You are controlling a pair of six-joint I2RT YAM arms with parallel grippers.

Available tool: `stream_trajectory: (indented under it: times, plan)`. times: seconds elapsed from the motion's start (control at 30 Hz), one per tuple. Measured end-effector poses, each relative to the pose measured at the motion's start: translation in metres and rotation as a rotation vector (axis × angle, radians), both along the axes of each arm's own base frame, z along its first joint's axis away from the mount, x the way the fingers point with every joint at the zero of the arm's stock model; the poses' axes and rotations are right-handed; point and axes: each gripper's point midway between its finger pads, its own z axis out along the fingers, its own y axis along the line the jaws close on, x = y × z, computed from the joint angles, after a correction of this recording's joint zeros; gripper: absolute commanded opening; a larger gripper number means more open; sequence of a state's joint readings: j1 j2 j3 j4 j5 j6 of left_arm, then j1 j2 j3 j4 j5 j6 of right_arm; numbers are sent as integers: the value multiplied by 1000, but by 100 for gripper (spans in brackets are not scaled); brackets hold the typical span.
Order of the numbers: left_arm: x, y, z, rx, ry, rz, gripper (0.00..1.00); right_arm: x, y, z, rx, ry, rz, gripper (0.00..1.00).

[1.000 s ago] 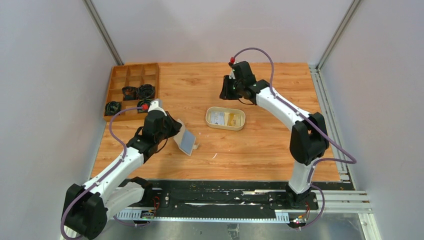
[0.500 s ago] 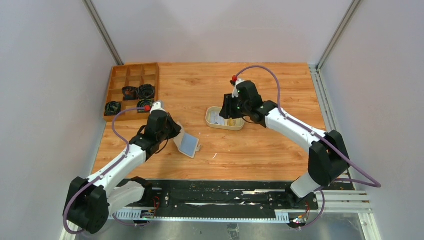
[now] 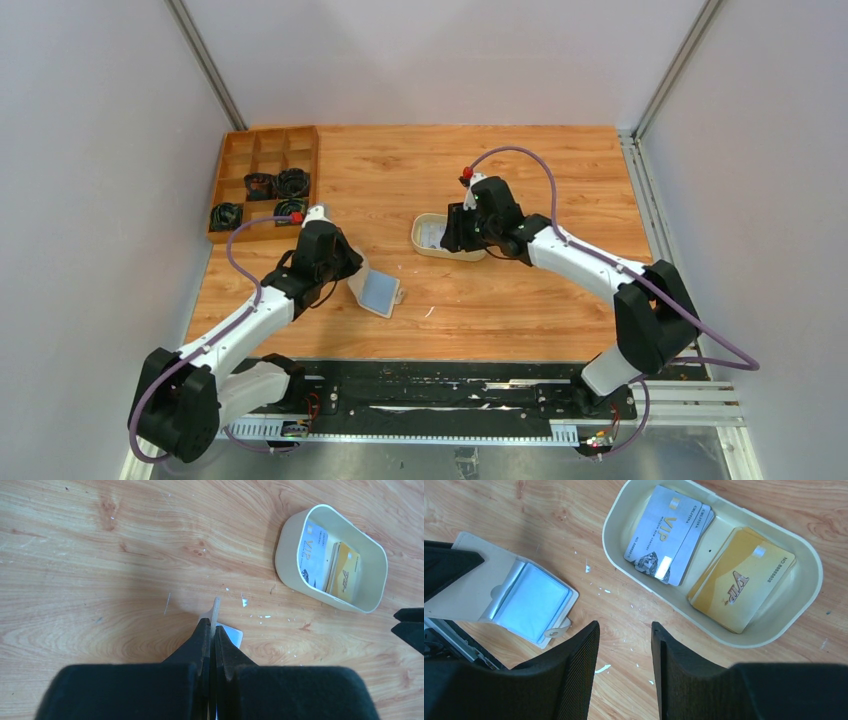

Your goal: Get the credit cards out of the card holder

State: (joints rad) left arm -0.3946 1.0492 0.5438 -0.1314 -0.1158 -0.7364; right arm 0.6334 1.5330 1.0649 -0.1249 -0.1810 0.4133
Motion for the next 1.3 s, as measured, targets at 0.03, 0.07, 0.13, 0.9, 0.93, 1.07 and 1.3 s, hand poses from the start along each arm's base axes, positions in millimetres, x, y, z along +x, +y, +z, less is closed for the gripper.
stream_trajectory:
  times: [0.03,0.07,0.13,0.9,0.93,1.07,1.3]
  plan:
    - [0,0,0,0,0,0,0,-1,0,-2,-1,2,2,47]
    - [0,0,0,-1,1,1,0,-3,0,-3,-2,4,5,47]
    - [0,0,0,-6,4,3,0,-6,0,-6,-5,10,9,47]
    - [-6,-8,8,-76,23,4,51,-15,1,-5,1,1,22,47]
    - [-5,-9,10,-80,17,1,51,-15,1,-5,1,0,23,47]
    - [-1,-16,25,-110,-6,-18,51,-16,1,-2,5,-5,25,47]
    - [-1,-22,31,-142,-9,-38,54,-16,0,0,2,-9,21,47]
